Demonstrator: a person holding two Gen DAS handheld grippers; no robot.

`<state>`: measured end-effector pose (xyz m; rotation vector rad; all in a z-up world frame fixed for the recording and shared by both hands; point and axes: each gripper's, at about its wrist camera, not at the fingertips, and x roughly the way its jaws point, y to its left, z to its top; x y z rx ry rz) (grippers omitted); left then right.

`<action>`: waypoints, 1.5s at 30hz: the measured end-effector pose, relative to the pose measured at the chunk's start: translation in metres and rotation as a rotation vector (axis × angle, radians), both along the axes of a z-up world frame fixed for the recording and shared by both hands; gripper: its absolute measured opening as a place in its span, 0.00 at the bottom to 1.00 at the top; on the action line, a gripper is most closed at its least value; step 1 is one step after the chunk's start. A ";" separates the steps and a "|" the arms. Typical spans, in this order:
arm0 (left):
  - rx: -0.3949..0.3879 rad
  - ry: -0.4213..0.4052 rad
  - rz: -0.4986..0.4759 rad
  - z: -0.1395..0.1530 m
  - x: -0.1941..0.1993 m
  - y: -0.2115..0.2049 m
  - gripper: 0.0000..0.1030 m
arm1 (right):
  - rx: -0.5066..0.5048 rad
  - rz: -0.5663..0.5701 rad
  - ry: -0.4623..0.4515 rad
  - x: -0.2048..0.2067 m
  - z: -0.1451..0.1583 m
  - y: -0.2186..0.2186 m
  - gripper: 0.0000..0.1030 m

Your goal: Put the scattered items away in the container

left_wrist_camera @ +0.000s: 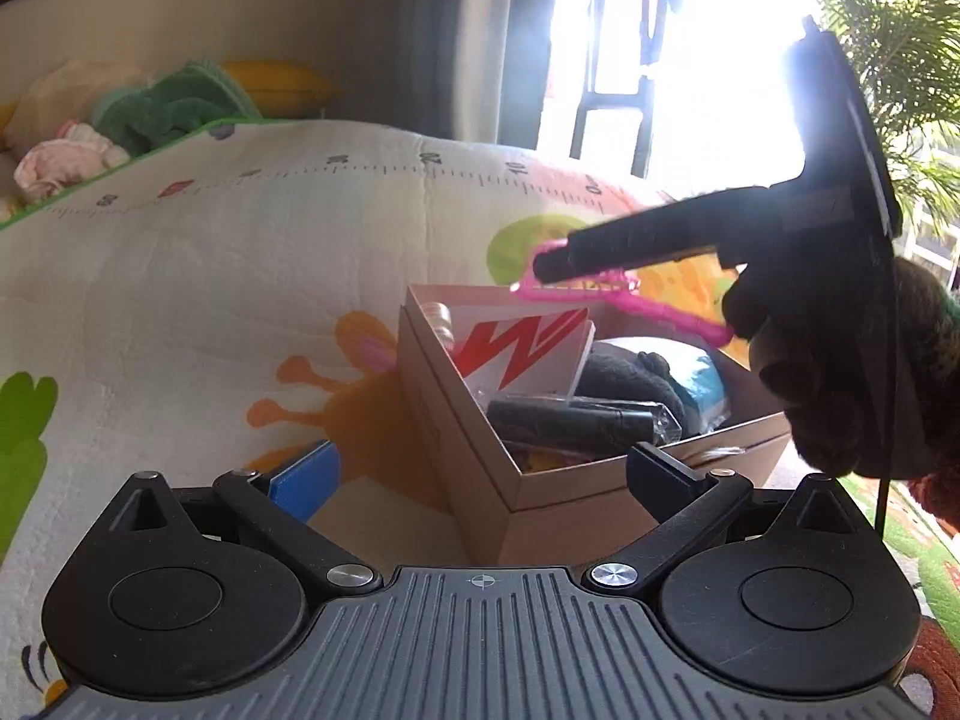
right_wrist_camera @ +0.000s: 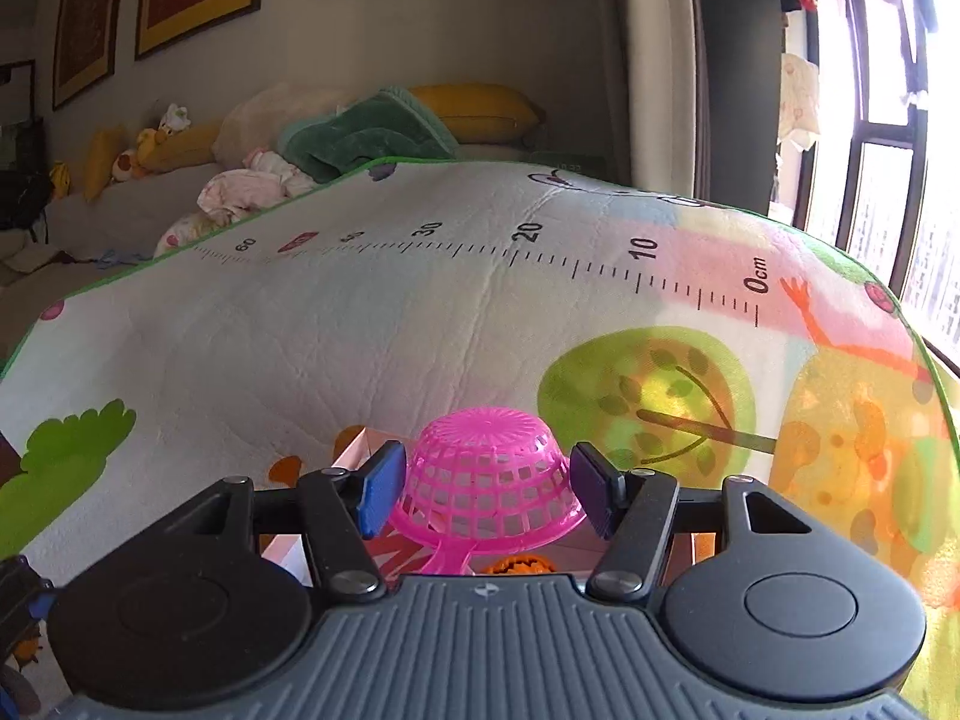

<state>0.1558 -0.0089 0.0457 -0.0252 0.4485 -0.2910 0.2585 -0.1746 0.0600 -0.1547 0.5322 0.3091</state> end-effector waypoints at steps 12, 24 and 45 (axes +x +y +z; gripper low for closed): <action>0.049 0.024 0.005 -0.004 -0.003 -0.004 1.00 | 0.017 0.006 0.069 -0.050 -0.003 -0.054 0.40; 0.060 0.029 -0.008 -0.003 -0.001 -0.011 1.00 | -0.023 -0.040 0.219 -0.042 -0.031 -0.060 0.12; 0.084 0.010 -0.011 0.002 -0.005 -0.010 1.00 | -0.089 0.065 0.091 -0.059 -0.006 -0.024 0.12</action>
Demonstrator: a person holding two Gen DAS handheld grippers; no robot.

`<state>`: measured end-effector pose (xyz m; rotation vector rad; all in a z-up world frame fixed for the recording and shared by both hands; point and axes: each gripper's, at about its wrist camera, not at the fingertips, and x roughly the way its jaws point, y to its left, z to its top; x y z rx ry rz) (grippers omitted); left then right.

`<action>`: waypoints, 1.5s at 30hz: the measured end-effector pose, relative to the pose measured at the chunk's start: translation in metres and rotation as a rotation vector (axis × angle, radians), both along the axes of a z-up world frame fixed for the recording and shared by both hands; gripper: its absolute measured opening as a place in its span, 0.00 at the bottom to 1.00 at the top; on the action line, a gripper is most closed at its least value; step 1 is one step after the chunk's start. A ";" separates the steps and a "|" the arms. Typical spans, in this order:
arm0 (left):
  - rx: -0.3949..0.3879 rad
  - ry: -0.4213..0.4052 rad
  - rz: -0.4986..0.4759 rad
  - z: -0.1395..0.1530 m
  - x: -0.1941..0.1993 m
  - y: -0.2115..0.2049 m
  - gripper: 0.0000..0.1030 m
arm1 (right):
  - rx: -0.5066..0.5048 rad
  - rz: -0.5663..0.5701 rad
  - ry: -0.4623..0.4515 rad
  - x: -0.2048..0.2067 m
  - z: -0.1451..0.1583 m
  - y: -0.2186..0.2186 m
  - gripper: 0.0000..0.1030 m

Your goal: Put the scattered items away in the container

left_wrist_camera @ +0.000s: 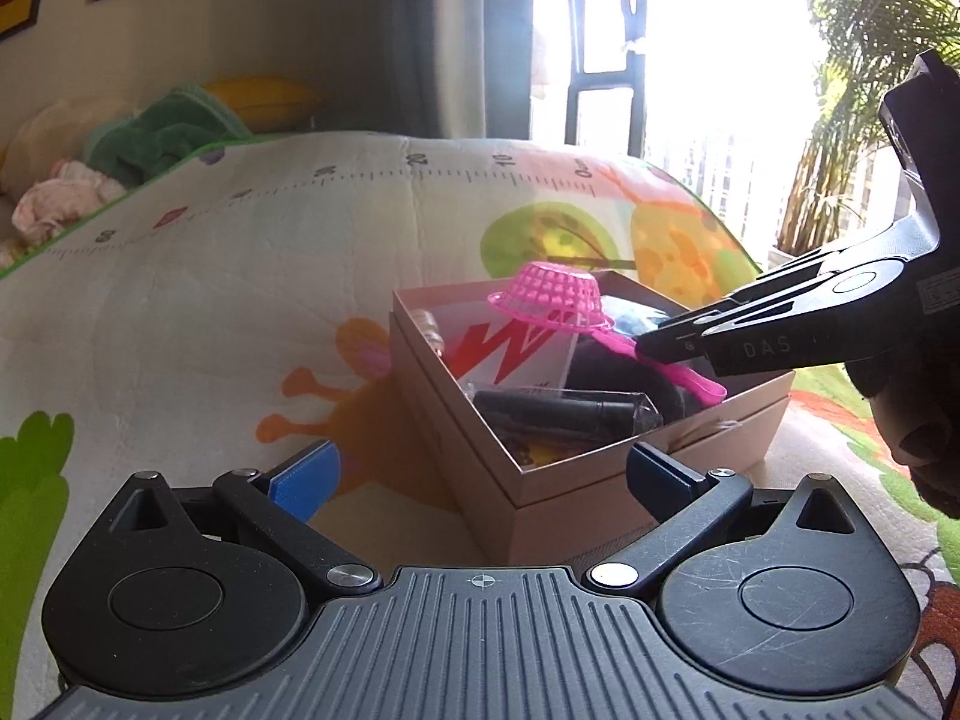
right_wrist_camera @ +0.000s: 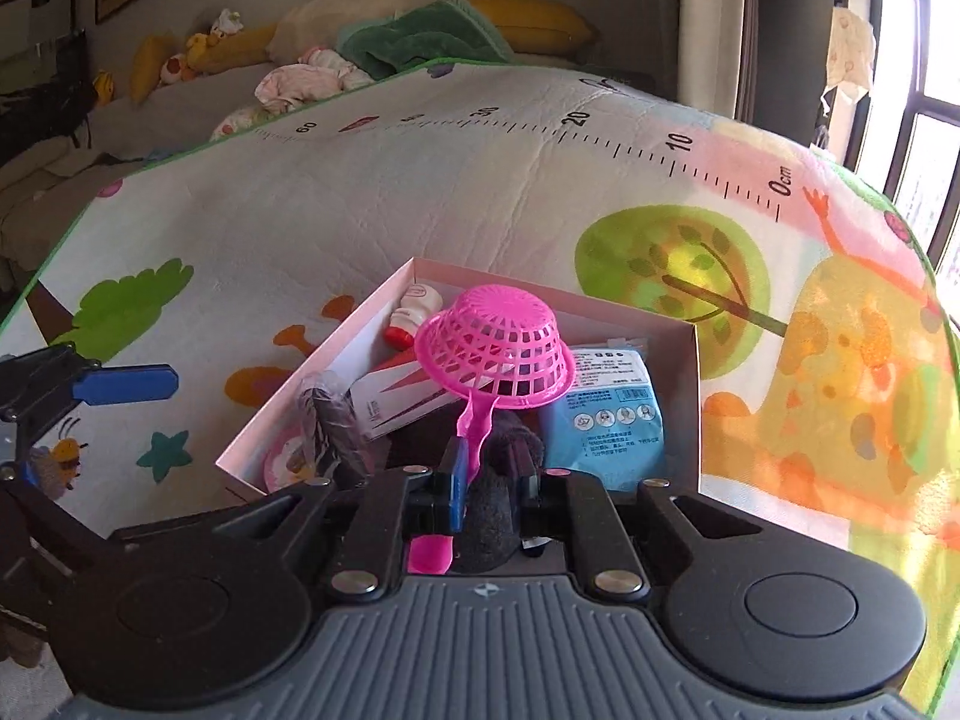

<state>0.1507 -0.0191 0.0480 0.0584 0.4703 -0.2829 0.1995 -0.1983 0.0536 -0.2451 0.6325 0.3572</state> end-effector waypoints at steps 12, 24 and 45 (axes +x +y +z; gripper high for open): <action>-0.008 0.029 0.006 -0.005 0.004 0.000 1.00 | -0.034 -0.098 0.025 0.013 -0.016 -0.028 0.12; 0.004 0.031 -0.025 -0.005 0.004 -0.013 1.00 | 0.197 -0.148 -0.021 0.034 0.019 -0.050 0.43; 0.012 0.086 -0.071 -0.012 0.012 -0.025 0.71 | 0.522 -0.325 0.156 -0.006 -0.028 -0.116 0.50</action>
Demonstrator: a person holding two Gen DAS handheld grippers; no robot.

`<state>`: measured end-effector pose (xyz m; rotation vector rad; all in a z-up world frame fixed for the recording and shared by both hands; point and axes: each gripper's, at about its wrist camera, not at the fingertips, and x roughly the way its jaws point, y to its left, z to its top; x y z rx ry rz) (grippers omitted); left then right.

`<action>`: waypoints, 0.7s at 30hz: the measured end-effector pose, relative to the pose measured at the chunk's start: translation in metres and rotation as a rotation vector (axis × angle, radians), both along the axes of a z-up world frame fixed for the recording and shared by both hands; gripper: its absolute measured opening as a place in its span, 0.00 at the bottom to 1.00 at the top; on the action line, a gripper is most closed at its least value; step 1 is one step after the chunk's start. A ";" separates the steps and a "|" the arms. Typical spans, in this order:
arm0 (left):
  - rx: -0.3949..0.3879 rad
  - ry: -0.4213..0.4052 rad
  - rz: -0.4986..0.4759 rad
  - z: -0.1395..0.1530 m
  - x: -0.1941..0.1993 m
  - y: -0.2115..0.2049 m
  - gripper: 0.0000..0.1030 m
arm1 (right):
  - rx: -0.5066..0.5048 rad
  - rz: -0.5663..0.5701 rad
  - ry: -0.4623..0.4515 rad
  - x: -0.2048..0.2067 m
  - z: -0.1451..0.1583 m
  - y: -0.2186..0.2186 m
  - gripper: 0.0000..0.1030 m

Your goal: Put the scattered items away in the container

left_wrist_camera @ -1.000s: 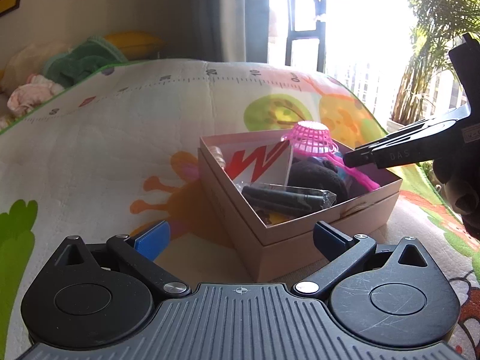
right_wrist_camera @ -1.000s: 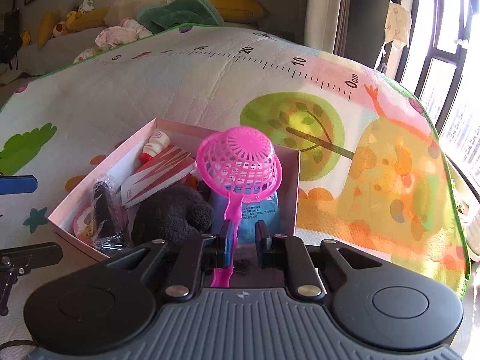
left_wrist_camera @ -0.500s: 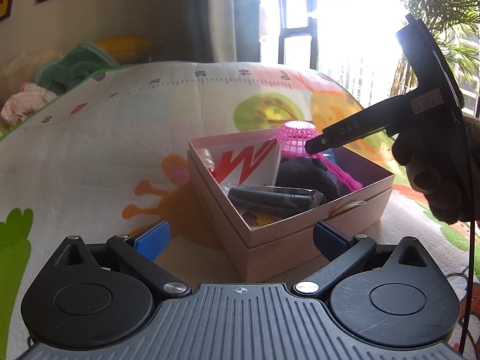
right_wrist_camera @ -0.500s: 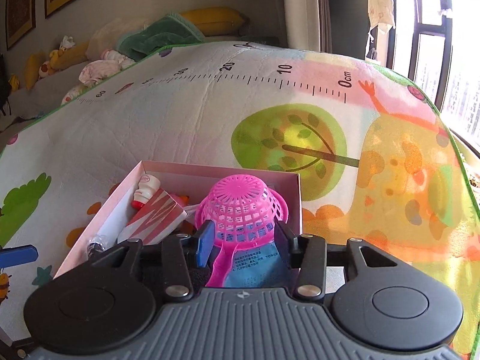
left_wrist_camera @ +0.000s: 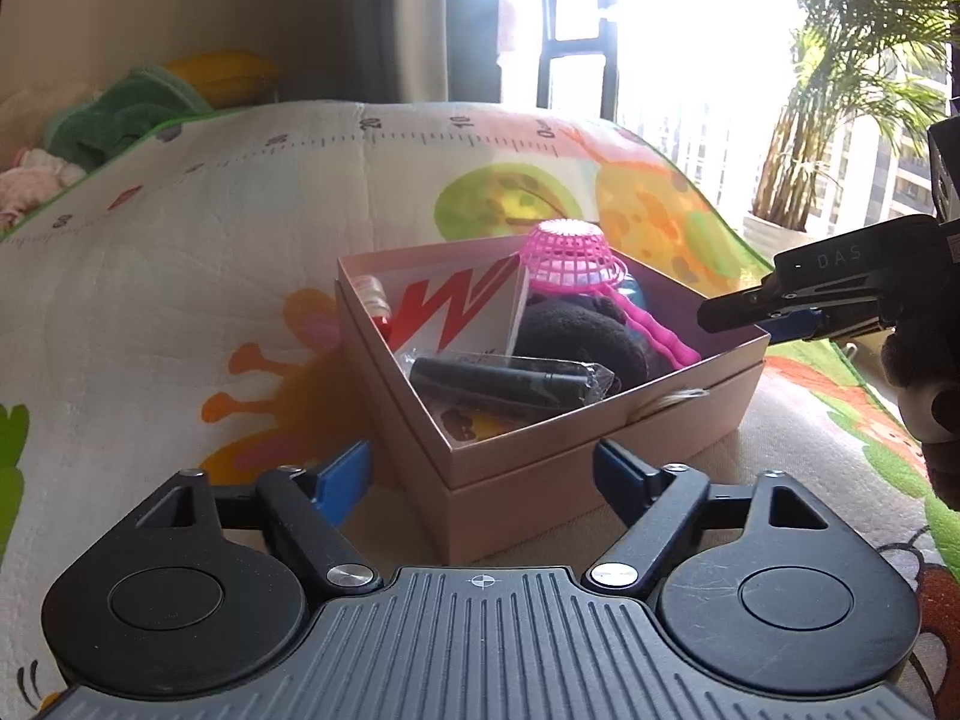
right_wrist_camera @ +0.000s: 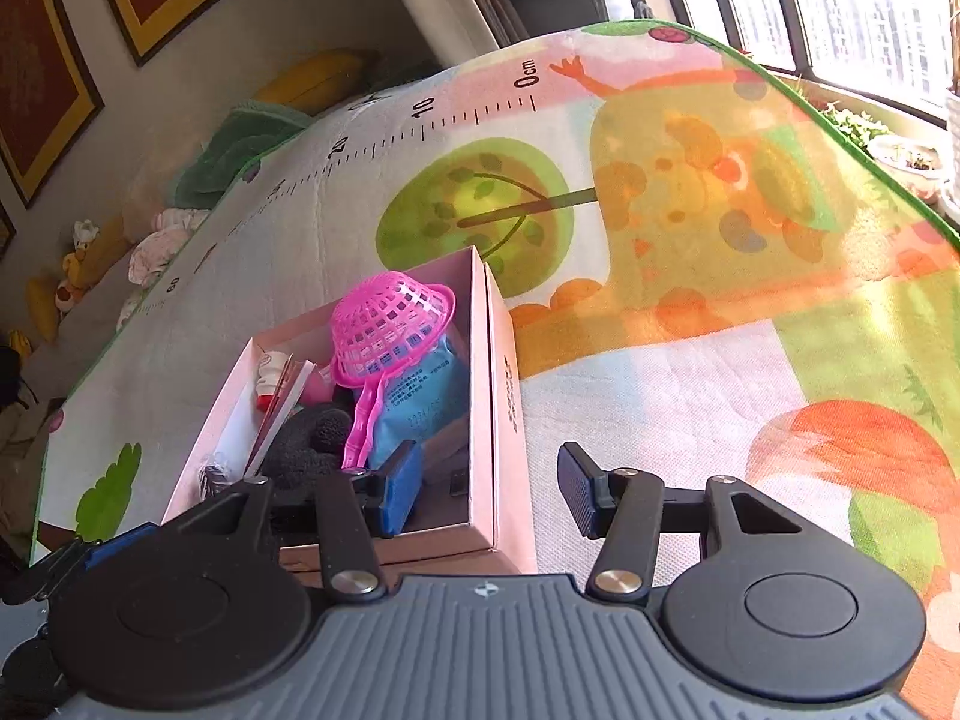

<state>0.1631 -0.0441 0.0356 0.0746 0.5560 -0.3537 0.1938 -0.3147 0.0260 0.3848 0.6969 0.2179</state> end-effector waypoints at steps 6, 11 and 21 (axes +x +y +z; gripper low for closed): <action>0.003 0.011 -0.015 -0.001 0.000 0.000 0.62 | -0.041 0.027 -0.021 0.000 0.007 0.018 0.50; 0.001 0.005 -0.010 0.001 -0.004 0.009 0.55 | -0.072 0.021 -0.026 -0.005 0.008 0.026 0.50; -0.009 0.007 0.091 0.006 -0.011 0.053 0.58 | -0.088 0.106 -0.029 -0.001 0.011 0.078 0.57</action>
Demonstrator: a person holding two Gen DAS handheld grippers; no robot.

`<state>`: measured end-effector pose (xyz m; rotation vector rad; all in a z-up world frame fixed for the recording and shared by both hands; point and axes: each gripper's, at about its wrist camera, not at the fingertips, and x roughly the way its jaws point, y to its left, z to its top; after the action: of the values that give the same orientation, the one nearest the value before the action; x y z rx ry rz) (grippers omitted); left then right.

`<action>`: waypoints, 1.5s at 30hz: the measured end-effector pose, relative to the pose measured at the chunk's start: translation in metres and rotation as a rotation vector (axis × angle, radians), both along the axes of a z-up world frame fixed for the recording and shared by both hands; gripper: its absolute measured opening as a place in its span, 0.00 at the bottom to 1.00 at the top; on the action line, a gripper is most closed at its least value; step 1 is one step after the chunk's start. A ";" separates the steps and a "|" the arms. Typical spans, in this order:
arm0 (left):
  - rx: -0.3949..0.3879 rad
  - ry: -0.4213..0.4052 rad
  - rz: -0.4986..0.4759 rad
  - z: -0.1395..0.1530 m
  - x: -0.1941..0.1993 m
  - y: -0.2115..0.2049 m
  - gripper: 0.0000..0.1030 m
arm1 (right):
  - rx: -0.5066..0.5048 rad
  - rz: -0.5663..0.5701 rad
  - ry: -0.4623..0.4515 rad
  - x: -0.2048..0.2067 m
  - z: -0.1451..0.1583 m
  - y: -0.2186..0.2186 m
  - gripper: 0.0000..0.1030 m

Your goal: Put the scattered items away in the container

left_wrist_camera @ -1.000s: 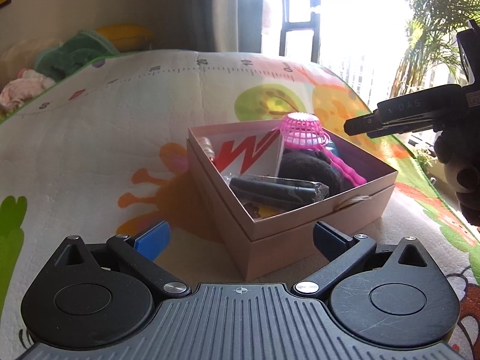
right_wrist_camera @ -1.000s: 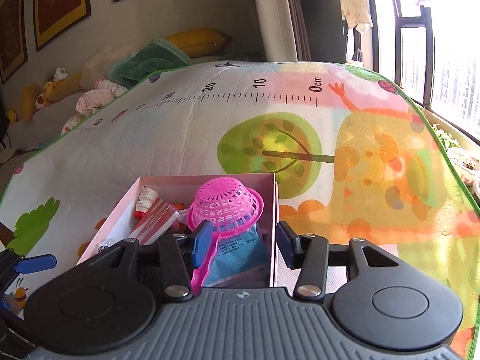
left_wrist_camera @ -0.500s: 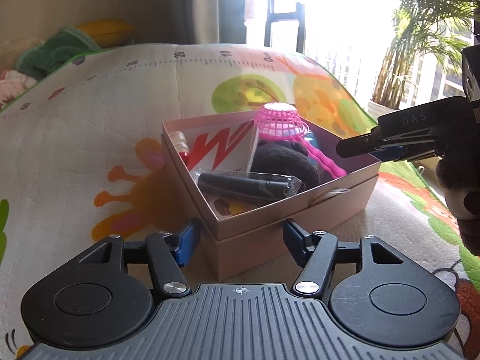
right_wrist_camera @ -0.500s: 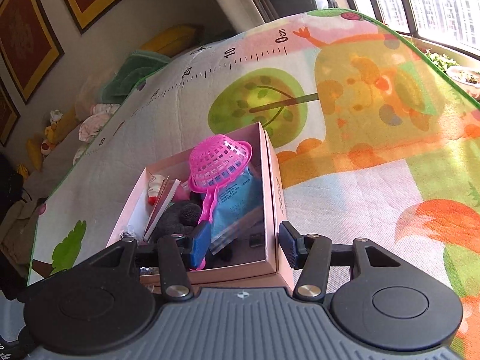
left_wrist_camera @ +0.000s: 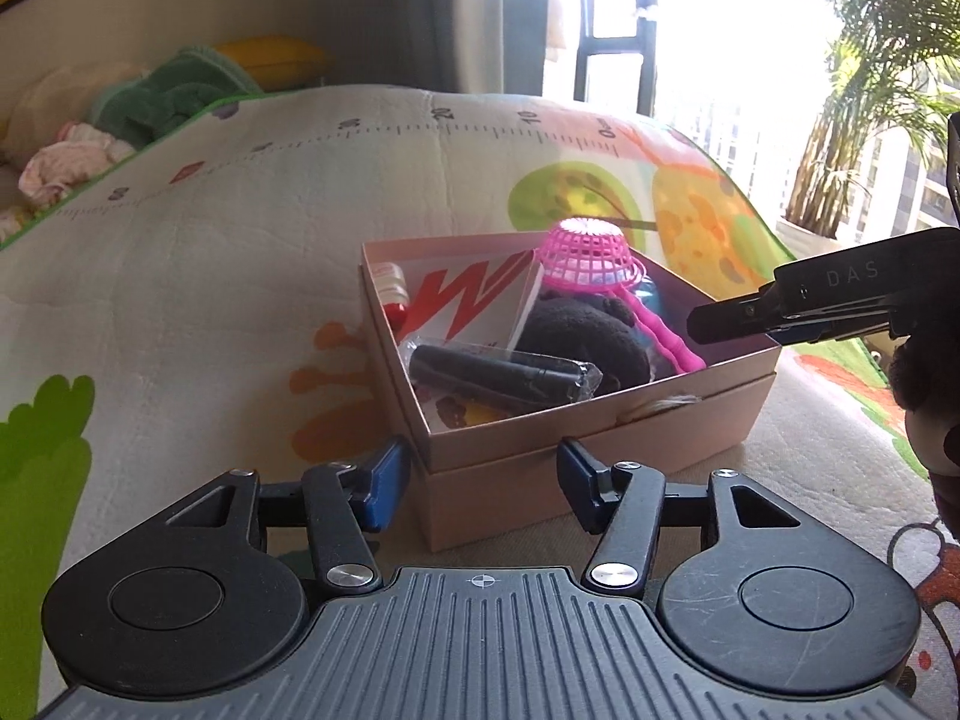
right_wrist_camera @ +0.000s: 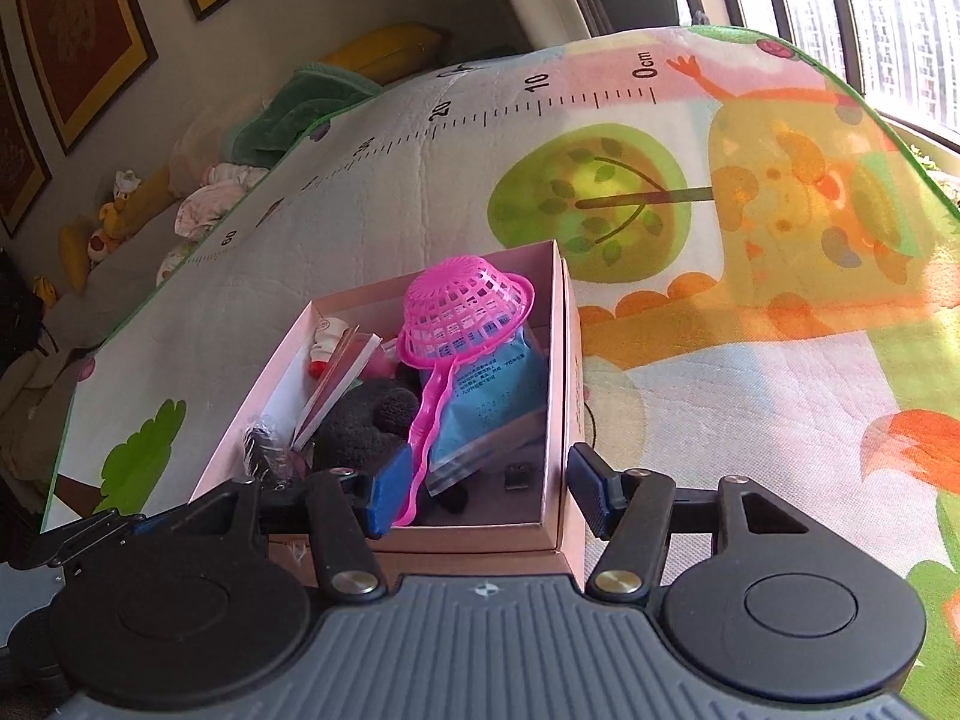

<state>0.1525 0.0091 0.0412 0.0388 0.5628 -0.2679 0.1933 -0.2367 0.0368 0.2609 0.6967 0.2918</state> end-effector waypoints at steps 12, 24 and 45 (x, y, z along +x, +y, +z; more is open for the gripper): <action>0.029 0.031 0.064 -0.008 -0.026 -0.009 1.00 | -0.169 -0.077 -0.134 -0.054 0.002 0.017 1.00; 0.124 0.078 0.235 -0.031 -0.030 -0.010 1.00 | -0.292 -0.046 0.035 -0.082 -0.051 0.042 1.00; 0.084 0.127 0.245 -0.038 -0.018 -0.010 1.00 | -0.323 -0.121 -0.018 -0.067 -0.059 0.046 1.00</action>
<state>0.1347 -0.0013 0.0032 0.0340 0.6981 -0.0079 0.1260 -0.1905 -0.0219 -0.0075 0.6960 0.0635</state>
